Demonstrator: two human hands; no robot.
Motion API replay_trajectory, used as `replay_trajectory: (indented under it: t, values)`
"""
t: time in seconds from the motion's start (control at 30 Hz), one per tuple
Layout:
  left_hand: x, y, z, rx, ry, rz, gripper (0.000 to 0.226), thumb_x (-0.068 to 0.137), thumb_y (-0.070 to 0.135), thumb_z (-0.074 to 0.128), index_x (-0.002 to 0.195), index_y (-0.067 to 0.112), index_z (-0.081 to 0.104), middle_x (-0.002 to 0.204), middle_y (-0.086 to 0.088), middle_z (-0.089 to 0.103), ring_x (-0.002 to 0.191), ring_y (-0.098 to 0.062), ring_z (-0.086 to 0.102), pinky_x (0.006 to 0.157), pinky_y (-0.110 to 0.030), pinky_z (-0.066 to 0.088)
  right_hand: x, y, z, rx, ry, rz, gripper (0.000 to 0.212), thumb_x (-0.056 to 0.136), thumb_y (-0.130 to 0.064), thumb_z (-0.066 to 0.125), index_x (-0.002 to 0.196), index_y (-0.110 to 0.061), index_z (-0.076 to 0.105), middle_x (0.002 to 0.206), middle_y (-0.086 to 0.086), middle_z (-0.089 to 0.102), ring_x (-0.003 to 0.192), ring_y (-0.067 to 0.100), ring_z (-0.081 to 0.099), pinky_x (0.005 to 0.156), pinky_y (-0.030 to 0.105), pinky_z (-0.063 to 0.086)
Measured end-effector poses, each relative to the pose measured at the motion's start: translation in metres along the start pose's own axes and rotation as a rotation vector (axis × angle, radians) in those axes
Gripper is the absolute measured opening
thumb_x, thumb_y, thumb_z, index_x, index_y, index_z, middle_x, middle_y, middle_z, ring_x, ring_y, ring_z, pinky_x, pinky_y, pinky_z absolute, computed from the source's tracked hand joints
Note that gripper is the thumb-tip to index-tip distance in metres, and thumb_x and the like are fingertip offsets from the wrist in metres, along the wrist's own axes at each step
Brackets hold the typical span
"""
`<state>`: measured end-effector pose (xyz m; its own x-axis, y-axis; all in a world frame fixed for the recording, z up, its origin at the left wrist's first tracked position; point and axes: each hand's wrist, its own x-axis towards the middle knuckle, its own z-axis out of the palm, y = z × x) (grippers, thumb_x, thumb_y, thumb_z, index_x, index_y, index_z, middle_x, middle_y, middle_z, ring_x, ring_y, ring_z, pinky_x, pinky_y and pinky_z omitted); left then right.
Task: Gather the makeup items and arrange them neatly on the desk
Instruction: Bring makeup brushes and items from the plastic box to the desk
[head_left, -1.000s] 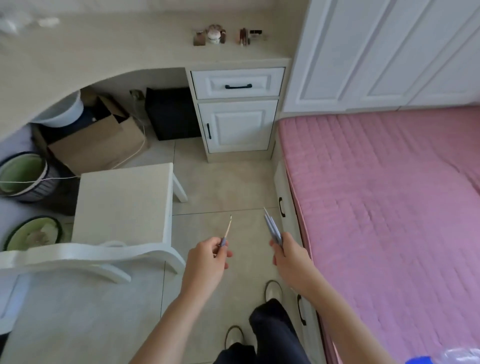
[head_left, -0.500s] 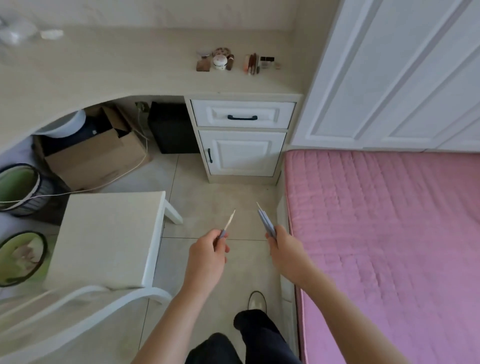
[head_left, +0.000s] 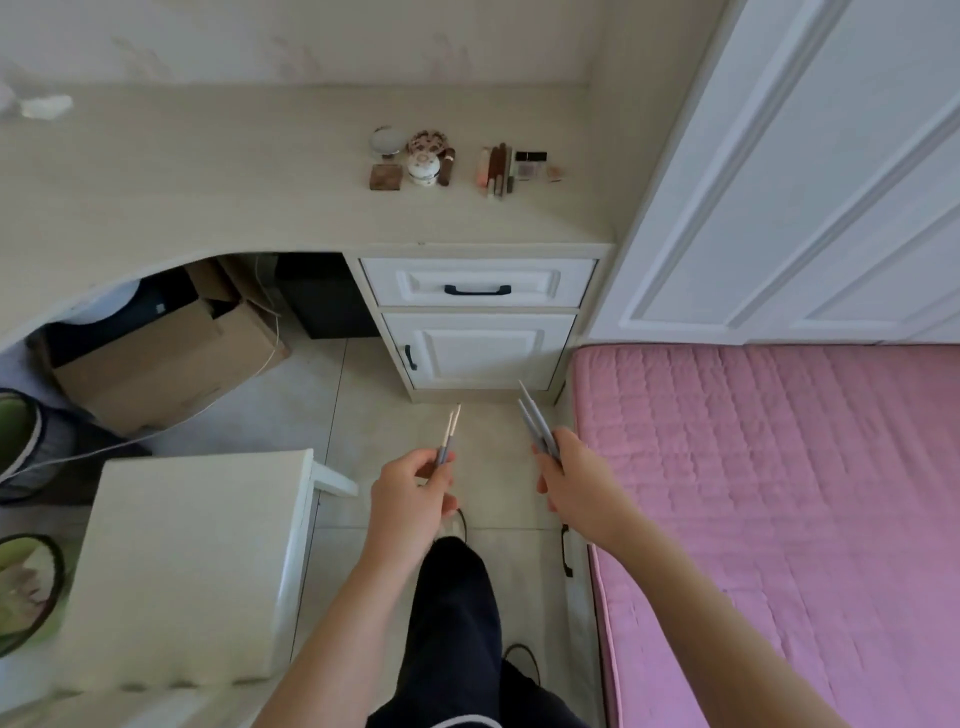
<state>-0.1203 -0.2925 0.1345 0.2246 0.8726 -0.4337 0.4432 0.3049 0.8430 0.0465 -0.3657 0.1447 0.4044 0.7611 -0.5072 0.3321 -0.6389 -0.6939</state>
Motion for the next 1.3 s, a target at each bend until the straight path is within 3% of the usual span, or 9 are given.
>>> replay_trajectory:
  t: [0.23, 0.43, 0.6, 0.73, 0.83, 0.97, 1.13, 1.3]
  values:
    - [0.111, 0.064, -0.019, 0.008, -0.088, 0.018, 0.01, 0.091, 0.011, 0.062, 0.095, 0.016, 0.069, 0.079, -0.005, 0.07, 0.057, -0.021, 0.069, 0.063, -0.034, 0.06, 0.091, -0.069, -0.017, 0.019, 0.032, 0.024, 0.018, 0.099, -0.019, 0.039, 0.105, -0.006, 0.05, 0.089, 0.013, 0.063, 0.069, 0.023, 0.057, 0.058, 0.034, 0.047]
    - [0.2, 0.115, -0.029, -0.004, -0.147, 0.017, 0.011, 0.091, 0.008, 0.06, 0.09, 0.016, 0.067, 0.078, -0.009, 0.07, 0.053, -0.019, 0.067, 0.051, -0.023, 0.053, 0.16, -0.114, -0.038, 0.04, 0.106, 0.053, 0.017, 0.098, -0.015, 0.039, 0.104, -0.004, 0.051, 0.09, 0.015, 0.064, 0.068, 0.025, 0.058, 0.057, 0.032, 0.047]
    - [0.253, 0.145, -0.016, 0.004, -0.174, 0.04, 0.007, 0.091, 0.011, 0.062, 0.089, 0.009, 0.068, 0.073, -0.01, 0.069, 0.053, -0.024, 0.068, 0.049, -0.026, 0.052, 0.204, -0.137, -0.061, -0.016, 0.153, 0.061, 0.018, 0.099, -0.017, 0.038, 0.107, -0.005, 0.049, 0.097, 0.018, 0.063, 0.083, 0.036, 0.061, 0.072, 0.043, 0.051]
    - [0.288, 0.17, 0.003, 0.015, -0.192, 0.038, 0.012, 0.091, 0.013, 0.062, 0.083, 0.008, 0.067, 0.074, -0.012, 0.07, 0.056, -0.031, 0.069, 0.048, -0.028, 0.051, 0.24, -0.147, -0.089, -0.01, 0.158, 0.084, 0.019, 0.099, -0.016, 0.037, 0.108, -0.005, 0.049, 0.097, 0.018, 0.061, 0.086, 0.037, 0.061, 0.073, 0.046, 0.052]
    - [0.312, 0.193, 0.024, 0.027, -0.208, 0.035, 0.012, 0.091, 0.011, 0.061, 0.082, 0.004, 0.066, 0.072, -0.014, 0.071, 0.055, -0.029, 0.07, 0.053, -0.033, 0.057, 0.272, -0.15, -0.115, 0.002, 0.179, 0.093, 0.019, 0.099, -0.015, 0.036, 0.108, -0.004, 0.049, 0.097, 0.02, 0.06, 0.088, 0.039, 0.061, 0.074, 0.048, 0.052]
    - [0.345, 0.223, 0.058, 0.028, -0.224, 0.034, 0.01, 0.09, 0.006, 0.059, 0.083, 0.002, 0.065, 0.07, -0.015, 0.07, 0.055, -0.026, 0.07, 0.05, -0.031, 0.058, 0.32, -0.15, -0.15, 0.018, 0.199, 0.104, 0.018, 0.098, -0.013, 0.037, 0.107, -0.002, 0.047, 0.098, 0.025, 0.059, 0.089, 0.043, 0.059, 0.075, 0.05, 0.051]
    - [0.385, 0.245, 0.104, 0.045, -0.251, -0.023, 0.008, 0.087, 0.005, 0.061, 0.08, 0.004, 0.065, 0.073, -0.014, 0.071, 0.056, -0.024, 0.071, 0.054, -0.032, 0.059, 0.375, -0.145, -0.183, 0.031, 0.21, 0.165, 0.014, 0.095, -0.014, 0.04, 0.104, -0.006, 0.048, 0.097, 0.023, 0.061, 0.073, 0.031, 0.055, 0.072, 0.047, 0.053]
    - [0.421, 0.252, 0.147, 0.066, -0.31, -0.089, 0.003, 0.086, 0.005, 0.063, 0.083, 0.004, 0.063, 0.077, -0.013, 0.069, 0.058, -0.02, 0.071, 0.051, -0.026, 0.057, 0.424, -0.136, -0.201, 0.076, 0.242, 0.23, 0.012, 0.096, -0.016, 0.041, 0.103, -0.009, 0.049, 0.098, 0.02, 0.062, 0.084, 0.035, 0.063, 0.077, 0.047, 0.056]
